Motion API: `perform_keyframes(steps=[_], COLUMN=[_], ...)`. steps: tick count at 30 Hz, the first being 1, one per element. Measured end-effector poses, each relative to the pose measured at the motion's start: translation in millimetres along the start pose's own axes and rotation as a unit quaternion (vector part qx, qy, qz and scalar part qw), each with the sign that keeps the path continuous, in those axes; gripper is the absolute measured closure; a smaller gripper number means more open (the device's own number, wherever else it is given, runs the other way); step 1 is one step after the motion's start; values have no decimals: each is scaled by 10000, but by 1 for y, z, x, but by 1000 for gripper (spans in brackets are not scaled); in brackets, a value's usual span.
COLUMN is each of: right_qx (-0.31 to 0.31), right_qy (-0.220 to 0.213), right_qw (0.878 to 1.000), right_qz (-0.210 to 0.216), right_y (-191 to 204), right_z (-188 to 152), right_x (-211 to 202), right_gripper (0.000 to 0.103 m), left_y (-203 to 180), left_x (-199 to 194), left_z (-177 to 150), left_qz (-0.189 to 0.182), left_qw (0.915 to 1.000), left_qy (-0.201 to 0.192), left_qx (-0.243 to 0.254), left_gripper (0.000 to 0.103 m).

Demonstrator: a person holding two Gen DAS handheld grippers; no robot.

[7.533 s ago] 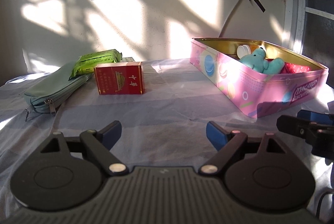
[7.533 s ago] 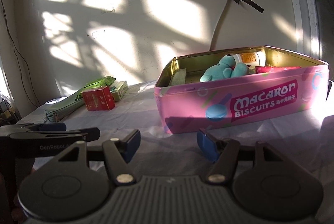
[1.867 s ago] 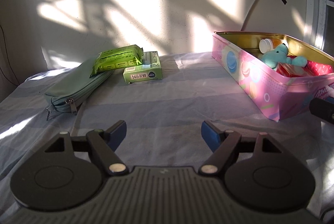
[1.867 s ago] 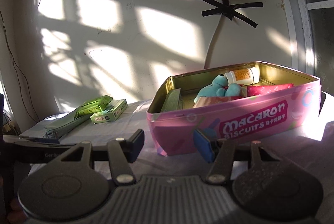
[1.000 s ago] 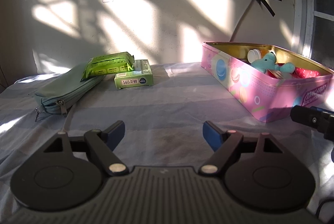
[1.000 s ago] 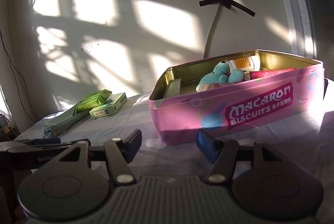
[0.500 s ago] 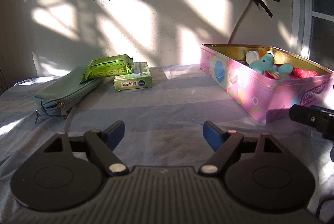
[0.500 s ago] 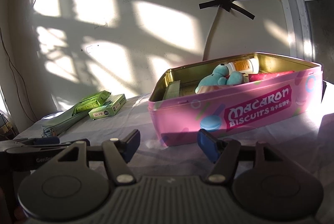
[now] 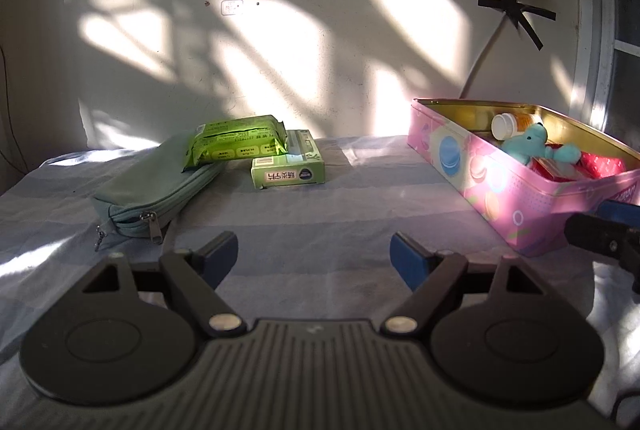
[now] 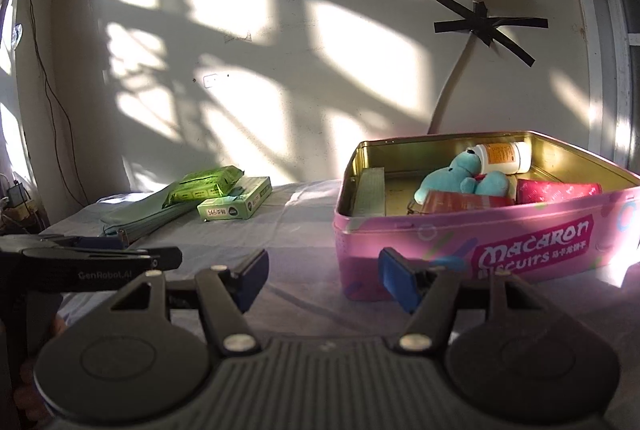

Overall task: Organize objects
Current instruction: 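Withdraw the right tool from the tin toward the green wet-wipe pack, then grasp the green wet-wipe pack with the right tool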

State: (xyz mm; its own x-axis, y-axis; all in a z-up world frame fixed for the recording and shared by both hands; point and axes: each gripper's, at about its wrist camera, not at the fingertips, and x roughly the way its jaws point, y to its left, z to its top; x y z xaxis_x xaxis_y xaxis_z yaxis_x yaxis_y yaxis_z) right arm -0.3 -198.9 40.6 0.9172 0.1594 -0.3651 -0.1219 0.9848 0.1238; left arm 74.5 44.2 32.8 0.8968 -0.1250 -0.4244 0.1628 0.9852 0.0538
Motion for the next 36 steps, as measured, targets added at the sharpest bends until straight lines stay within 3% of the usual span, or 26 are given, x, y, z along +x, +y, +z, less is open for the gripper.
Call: perform_keyframes(steps=[3,7,10,13,18,20,22,23,25,29,36], right_qx=[-435,-668,-780,-719,-173,49,419,666,963,1226,598], right_qy=[6,244,403,634,1094,1308,1582,1702,1869,1985,1835], right_qw=[9988,9954,9931,9913,9909,9893,9843,9806,9743,9664,9747], right_qz=[204,637,773,901,766,638,658,714,809,1081,1132], right_y=[22,51,74,92,110,110,104,99,92,87,92], right_z=[17,39,56,74,91,91,88,86,82,81,83], right_x=[11,51,94,141,227,257,277,285,294,292,250], right_gripper=[40,40,41,41,45,50,66,68,93,98,98], left_y=[29,73,85,86,93,101,110,113,117,111,119], left_x=[5,19,28,26,33,38,43,45,49,47,44], left_z=[8,3,-2,-2,-3,-4,-6,-7,-8,-8,-8], left_qz=[456,811,732,616,470,397,305,278,229,267,296], left_qw=[9989,9944,9913,9914,9896,9862,9806,9786,9747,9774,9738], left_qy=[-112,33,304,248,429,588,753,804,906,859,832], left_qx=[-39,-671,-1048,-1130,-1292,-1497,-1782,-1875,-2032,-1915,-2098], left_gripper=[13,13,15,14,13,13,13,13,13,13,13])
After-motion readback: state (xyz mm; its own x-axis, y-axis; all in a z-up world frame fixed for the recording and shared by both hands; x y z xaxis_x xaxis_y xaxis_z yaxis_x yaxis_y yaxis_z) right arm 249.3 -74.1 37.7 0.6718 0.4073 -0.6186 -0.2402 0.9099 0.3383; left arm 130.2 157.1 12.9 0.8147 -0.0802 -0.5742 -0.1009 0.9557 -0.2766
